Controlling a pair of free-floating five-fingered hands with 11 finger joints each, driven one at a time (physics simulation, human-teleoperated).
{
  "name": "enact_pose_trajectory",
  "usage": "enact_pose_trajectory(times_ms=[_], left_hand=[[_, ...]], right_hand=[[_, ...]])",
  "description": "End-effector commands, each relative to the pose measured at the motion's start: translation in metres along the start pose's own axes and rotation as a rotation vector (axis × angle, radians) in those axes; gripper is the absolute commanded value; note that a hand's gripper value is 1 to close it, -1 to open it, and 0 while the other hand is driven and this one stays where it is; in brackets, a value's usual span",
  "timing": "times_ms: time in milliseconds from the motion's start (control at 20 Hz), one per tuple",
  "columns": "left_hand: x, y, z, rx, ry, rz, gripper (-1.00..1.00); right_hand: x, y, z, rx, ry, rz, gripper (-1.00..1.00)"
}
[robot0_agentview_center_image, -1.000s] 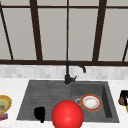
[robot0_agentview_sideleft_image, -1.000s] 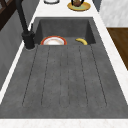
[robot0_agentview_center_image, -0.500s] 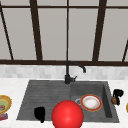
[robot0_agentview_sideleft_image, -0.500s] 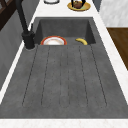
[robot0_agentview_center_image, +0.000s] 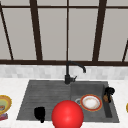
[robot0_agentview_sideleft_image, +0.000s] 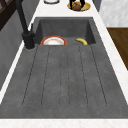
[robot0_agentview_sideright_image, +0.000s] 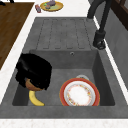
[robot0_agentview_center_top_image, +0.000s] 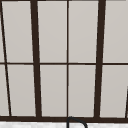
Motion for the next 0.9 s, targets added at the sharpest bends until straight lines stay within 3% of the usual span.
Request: enact_pose_trajectory(times_ms=[0, 200, 450, 850], left_hand=[[0.000, 0.000, 0.000, 0.000, 0.000, 0.000, 0.00], [0.000, 0.000, 0.000, 0.000, 0.000, 0.000, 0.00], [0.000, 0.000, 0.000, 0.000, 0.000, 0.000, 0.00], [0.000, 0.000, 0.000, 0.000, 0.000, 0.000, 0.00]], right_hand=[[0.021, -0.002, -0.022, 0.001, 0.026, -0.014, 1.00], [0.042, 0.002, -0.053, 0.003, 0.015, -0.029, 1.00], [0.059, 0.020, -0.103, 0.030, -0.015, -0.085, 1.00], [0.095, 0.049, -0.185, 0.043, -0.006, -0.056, 1.00]])
